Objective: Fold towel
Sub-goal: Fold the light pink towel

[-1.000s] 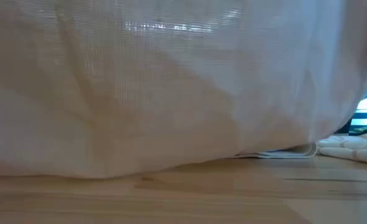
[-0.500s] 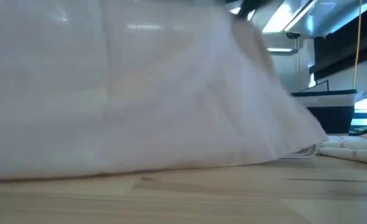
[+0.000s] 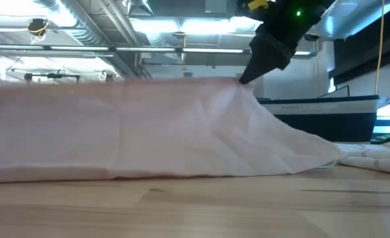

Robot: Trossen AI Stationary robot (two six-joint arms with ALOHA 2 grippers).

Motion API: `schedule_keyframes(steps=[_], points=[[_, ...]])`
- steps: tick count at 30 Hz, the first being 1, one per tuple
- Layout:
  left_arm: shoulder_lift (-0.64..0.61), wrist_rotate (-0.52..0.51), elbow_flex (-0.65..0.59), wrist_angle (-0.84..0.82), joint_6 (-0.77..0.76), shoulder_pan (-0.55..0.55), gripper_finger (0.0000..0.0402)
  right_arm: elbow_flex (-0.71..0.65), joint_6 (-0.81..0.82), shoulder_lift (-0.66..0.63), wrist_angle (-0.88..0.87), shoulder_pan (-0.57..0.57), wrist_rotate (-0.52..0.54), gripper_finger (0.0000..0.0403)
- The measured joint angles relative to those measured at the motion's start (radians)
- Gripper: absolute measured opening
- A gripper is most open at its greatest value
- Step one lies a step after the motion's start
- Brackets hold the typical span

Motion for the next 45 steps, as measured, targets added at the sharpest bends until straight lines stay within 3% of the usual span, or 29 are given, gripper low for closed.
schedule_keyframes(steps=[4, 9, 15, 18, 23, 30, 36, 40, 45], points=[[0.0, 0.039, -0.013, 0.002, -0.025, 0.0, 0.0001, -0.042, -0.022, 0.0, 0.121, -0.001, -0.022, 0.0001], [0.0, 0.164, -0.034, -0.003, -0.064, 0.0, 0.0001, -0.11, -0.018, 0.0, 0.173, 0.002, -0.076, 0.0001], [0.0, 0.211, -0.073, -0.119, -0.258, 0.0, 0.0001, -0.125, -0.078, 0.0, 0.195, -0.002, 0.011, 0.0001], [0.0, 0.246, -0.109, -0.133, -0.329, 0.001, 0.0001, -0.126, -0.101, 0.0, 0.199, -0.022, 0.007, 0.0001], [0.0, 0.244, -0.18, -0.05, -0.307, 0.019, 0.0001, -0.171, -0.062, 0.0, 0.23, -0.067, -0.101, 0.0001], [0.0, 0.244, -0.239, 0.008, -0.269, 0.031, 0.0001, -0.182, -0.047, 0.0, 0.265, -0.113, -0.12, 0.0001], [0.0, 0.247, -0.25, 0.02, -0.234, 0.03, 0.0002, -0.182, -0.043, 0.0, 0.287, -0.147, -0.21, 0.0002], [0.0, 0.248, -0.25, -0.005, -0.264, 0.031, 0.0021, -0.182, -0.027, 0.0, 0.296, -0.167, -0.211, 0.0032], [0.0, 0.318, -0.247, 0.002, -0.279, 0.031, 0.0091, -0.182, -0.012, 0.0, 0.299, -0.17, -0.228, 0.0113]])
